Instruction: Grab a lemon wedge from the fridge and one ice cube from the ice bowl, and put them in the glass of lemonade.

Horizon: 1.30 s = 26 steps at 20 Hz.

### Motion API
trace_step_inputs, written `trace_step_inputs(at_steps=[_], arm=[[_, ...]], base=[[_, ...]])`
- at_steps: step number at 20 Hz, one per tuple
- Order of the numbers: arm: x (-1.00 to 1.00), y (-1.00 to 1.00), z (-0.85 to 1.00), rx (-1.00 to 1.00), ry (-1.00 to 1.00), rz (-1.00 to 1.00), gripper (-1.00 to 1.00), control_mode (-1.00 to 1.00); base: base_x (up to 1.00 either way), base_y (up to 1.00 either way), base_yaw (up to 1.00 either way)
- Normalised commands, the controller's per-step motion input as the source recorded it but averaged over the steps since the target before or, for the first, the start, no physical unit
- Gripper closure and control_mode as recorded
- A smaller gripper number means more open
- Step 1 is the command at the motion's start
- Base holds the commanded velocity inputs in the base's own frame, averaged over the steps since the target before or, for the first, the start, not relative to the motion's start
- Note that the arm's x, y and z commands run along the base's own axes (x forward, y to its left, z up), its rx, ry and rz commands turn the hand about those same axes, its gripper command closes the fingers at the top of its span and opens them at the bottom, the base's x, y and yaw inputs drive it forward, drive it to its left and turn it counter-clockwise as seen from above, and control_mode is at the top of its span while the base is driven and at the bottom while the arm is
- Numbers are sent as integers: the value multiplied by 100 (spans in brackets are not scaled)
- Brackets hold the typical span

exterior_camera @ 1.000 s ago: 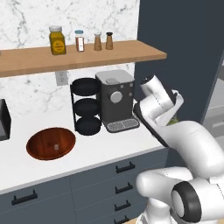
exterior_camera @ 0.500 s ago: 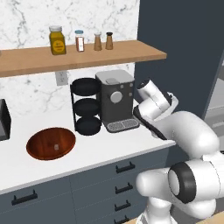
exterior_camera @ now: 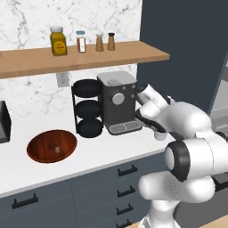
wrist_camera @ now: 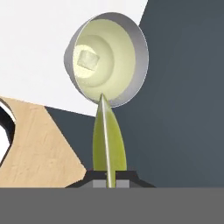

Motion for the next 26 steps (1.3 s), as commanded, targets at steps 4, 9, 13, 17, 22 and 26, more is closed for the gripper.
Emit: trace_step_inputs(at_steps=[4, 9, 13, 17, 22, 26], arm=[[43, -9, -32, -1, 1, 0, 100, -100], [46, -2, -28, -2, 0, 0, 100, -100], [36, -2, -26, -2, 0, 0, 100, -100], [33, -7, -28, -2, 0, 0, 100, -100], [26, -7, -15, -1, 0, 0, -100, -100], [-30, -1, 30, 0, -2, 0, -100, -100]], base=[[0, 0, 0], [0, 0, 0], [0, 0, 0], [0, 0, 0], [0, 0, 0], [0, 0, 0]])
